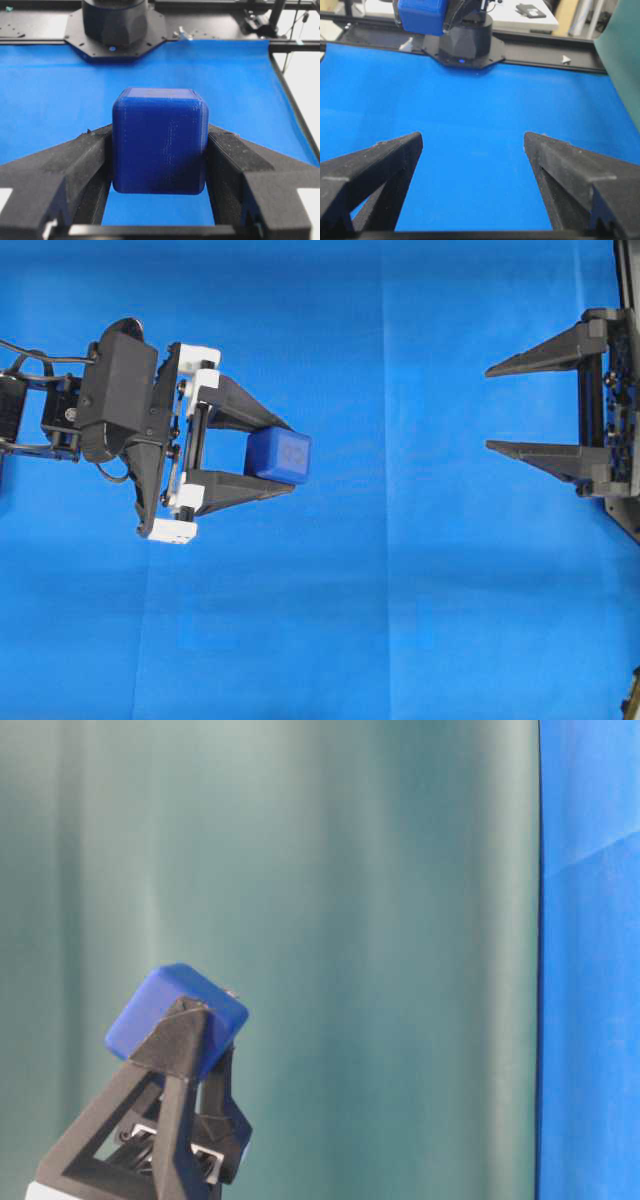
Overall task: Handover the blue block to the right arm after grasping it with the left arm, then place it in the designated position.
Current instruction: 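Rotate the right gripper and move it toward the held cube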
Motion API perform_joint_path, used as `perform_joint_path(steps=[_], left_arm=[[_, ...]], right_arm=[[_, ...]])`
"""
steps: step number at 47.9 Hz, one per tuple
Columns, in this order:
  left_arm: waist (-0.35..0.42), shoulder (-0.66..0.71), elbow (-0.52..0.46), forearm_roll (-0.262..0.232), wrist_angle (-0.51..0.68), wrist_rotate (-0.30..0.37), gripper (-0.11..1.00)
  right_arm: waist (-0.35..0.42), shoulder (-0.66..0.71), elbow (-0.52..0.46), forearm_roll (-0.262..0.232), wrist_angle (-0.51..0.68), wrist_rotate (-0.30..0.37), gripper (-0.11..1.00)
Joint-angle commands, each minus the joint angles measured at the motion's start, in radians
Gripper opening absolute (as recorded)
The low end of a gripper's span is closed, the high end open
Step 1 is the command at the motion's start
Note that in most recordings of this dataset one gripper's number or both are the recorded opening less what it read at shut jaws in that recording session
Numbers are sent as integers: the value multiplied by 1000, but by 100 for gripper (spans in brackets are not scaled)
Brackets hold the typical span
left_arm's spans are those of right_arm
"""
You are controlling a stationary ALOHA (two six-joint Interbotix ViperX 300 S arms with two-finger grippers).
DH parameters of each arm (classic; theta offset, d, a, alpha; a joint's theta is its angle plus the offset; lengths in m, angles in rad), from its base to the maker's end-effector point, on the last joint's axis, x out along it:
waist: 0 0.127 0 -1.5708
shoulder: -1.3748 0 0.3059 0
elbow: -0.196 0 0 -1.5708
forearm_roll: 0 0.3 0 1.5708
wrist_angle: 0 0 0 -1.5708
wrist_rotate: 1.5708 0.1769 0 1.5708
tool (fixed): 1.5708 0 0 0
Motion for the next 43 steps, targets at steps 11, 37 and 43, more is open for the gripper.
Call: perform_joint_path(steps=[11,37,43], left_arm=[[3,-18,-12,-3,-11,-3,46],[8,-18,-12,-3,-14,-8,46],[9,-18,-14,-5,-15,-8,46]], right_arm=[[3,5,-44,-103,0,-66,96],[3,18,-63,-581,29,-480,96],[6,20,-63,-637,29,-526,96]])
